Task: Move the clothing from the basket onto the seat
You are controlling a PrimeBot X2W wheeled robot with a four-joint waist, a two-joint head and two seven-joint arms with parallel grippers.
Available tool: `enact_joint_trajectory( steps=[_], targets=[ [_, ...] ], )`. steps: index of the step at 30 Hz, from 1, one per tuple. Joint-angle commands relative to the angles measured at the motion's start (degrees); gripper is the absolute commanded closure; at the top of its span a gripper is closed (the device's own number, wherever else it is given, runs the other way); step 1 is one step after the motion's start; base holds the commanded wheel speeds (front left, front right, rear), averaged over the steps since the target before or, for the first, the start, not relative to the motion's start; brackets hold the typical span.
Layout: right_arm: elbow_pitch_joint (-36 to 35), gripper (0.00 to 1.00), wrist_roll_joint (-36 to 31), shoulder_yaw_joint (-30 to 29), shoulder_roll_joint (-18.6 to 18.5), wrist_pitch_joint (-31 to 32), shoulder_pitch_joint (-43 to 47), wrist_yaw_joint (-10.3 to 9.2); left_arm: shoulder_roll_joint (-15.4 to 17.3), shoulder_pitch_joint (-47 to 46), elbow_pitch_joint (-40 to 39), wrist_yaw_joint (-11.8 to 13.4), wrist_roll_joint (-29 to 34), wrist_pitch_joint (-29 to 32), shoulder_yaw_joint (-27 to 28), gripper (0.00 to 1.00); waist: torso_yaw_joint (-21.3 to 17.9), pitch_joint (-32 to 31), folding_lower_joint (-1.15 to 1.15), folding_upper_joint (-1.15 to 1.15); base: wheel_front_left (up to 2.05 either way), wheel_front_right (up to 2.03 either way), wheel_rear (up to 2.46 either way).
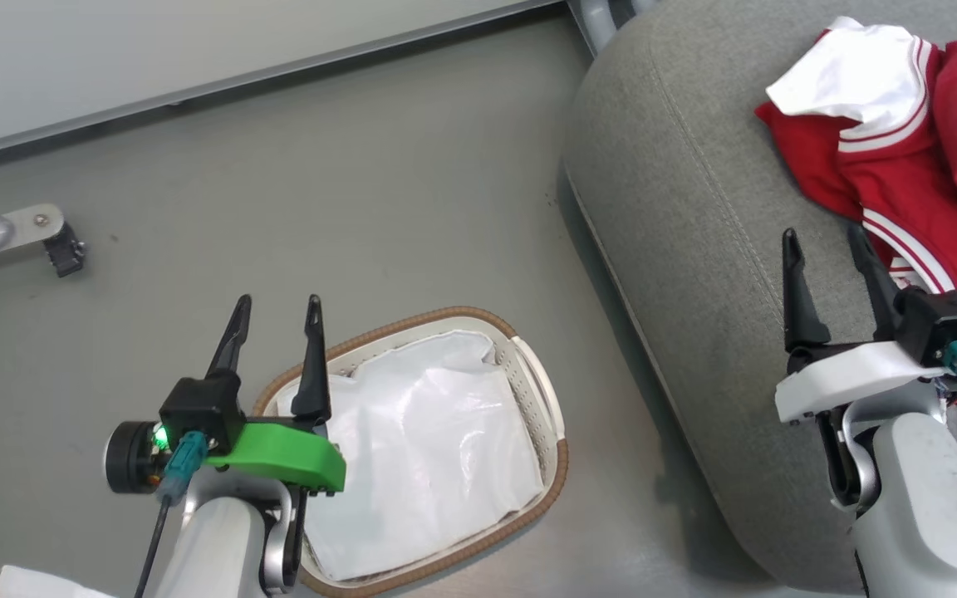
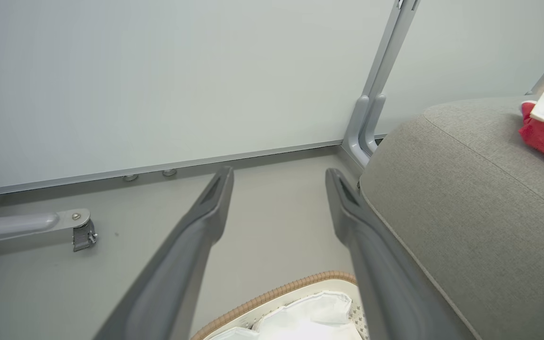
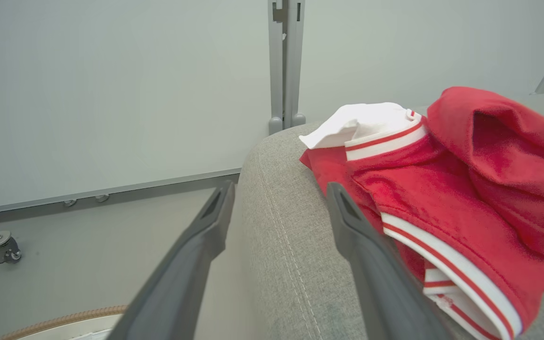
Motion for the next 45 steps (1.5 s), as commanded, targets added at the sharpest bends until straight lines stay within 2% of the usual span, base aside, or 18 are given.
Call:
enact_joint_trajectory(
  steps=[1, 8, 17, 23, 31, 32, 36, 45],
  targets=[
    [0.00, 0.00, -0.02, 0.66, 0.09, -0.11, 1.32, -0.08, 0.25, 1.48, -0.07, 0.32, 0.59, 0.06, 1.07, 0.00, 3.41, -3.23, 0.00, 0.00, 0.00, 0.00, 0.00],
    [0.63, 0.00, -0.68, 3.50, 1.17, -0.12, 4.77, -0.08, 0.22, 6.15, 1.00, 1.17, 0.57, 0.06, 5.70, 0.00, 7.02, -7.24, 0.00, 0.00, 0.00, 0.00, 0.00],
    [2.19, 0.00, -0.57, 5.12, 1.71, -0.12, 9.66, -0.08, 0.20, 12.54, 1.88, 1.03, -0.20, 0.06, 8.65, 0.00, 9.12, -12.47, 0.00, 0.00, 0.00, 0.00, 0.00],
    [2.46, 0.00, -1.22, 5.83, 1.51, -0.12, 12.33, -0.08, 0.21, 14.77, 2.02, -0.32, 0.94, 0.06, 8.96, 0.00, 10.36, -15.01, 0.00, 0.00, 0.00, 0.00, 0.00],
    [3.13, 0.00, -0.90, 6.33, 1.61, -0.12, 13.98, -0.08, 0.22, 16.84, 2.98, -1.87, -1.55, 0.07, 9.68, 0.00, 11.29, -16.99, 0.00, 0.00, 0.00, 0.00, 0.00],
    [3.03, 1.00, -1.01, 6.40, 1.82, 0.00, 13.18, 0.00, 0.01, 16.06, 3.01, -1.81, -1.67, 0.01, 9.65, 1.00, 10.95, -16.67, 0.00, 0.00, 0.00, 0.00, 0.00],
    [4.69, 1.00, -0.59, 6.41, 2.35, 0.27, 13.91, 0.00, -0.18, 16.25, 4.87, -1.82, -2.07, 0.22, 9.76, 1.00, 10.98, -16.73, 0.00, 0.00, 0.00, 0.00, 0.00],
    [3.63, 1.00, 9.48, 4.93, 2.36, 3.09, 13.80, -0.01, -0.14, 15.08, 3.96, -2.47, -11.64, 3.02, 10.99, 1.00, 10.94, -16.83, 0.00, 0.00, 0.00, 0.00, 0.00]
  ],
)
